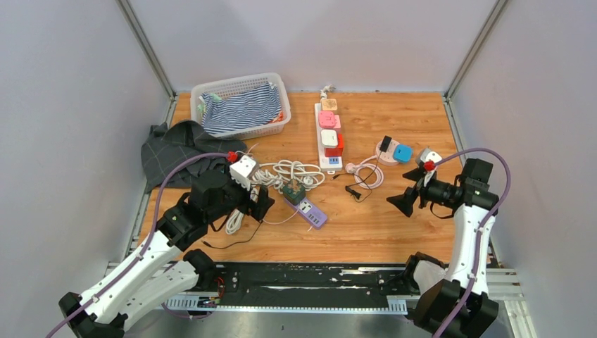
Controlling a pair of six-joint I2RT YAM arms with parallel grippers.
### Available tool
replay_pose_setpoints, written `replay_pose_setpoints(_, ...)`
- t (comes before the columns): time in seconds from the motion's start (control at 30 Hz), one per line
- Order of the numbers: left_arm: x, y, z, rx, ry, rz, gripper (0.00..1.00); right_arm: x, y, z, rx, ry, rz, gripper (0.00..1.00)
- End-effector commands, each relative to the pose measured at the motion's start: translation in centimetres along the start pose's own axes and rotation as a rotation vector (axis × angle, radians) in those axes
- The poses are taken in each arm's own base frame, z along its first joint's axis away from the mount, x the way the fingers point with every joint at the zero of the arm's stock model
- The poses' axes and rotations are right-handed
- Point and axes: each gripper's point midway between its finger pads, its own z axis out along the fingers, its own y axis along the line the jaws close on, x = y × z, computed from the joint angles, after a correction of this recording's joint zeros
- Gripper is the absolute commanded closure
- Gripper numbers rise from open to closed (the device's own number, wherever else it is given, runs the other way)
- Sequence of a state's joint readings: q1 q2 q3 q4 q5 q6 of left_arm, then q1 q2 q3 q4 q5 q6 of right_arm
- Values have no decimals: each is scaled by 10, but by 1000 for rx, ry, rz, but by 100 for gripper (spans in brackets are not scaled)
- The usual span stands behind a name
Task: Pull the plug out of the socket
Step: Remove the plug from the socket.
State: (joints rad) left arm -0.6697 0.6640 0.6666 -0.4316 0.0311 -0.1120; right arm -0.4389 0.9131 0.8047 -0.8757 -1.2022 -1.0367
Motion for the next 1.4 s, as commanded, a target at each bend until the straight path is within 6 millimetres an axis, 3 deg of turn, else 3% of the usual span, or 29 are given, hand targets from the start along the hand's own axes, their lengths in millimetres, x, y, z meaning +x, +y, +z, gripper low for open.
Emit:
replay_pose_setpoints(0.0,-12,-6,0,43,-44,38,0,3,9,4,-17,46,-46,0)
replay_pose_setpoints(0.2,-16,-6,-3,43,-42,29,0,13,29,25,-103,160,-143,0)
replay_pose_setpoints(0.3,-28,-10,-7,33,-79,-109,0,12,41,31,-142,172,-187,0)
replay_pose_setpoints(0.47,-44,-49,-4,238,-211,-437,2,3,54,31,-157,144,-240,0)
replay_pose_setpoints(0.57,-45,-50,4,250,-242,-515,3,-2,61,32,-166,130,-268,0)
replay_pose_setpoints(0.7,-42,-46,19,198,-200,-493,4,-3,61,32,-160,123,-264,0)
replay_pose_setpoints(0.97,-38,-36,53,-5,-109,-176,5,13,64,43,-205,210,-261,0)
replay_pose_setpoints(1.23,-23,-16,61,-101,-142,-42,3,18,66,48,-232,247,-256,0)
replay_pose_setpoints(1.37,-12,-18,72,-88,-91,4,2,19,59,48,-198,266,-263,0)
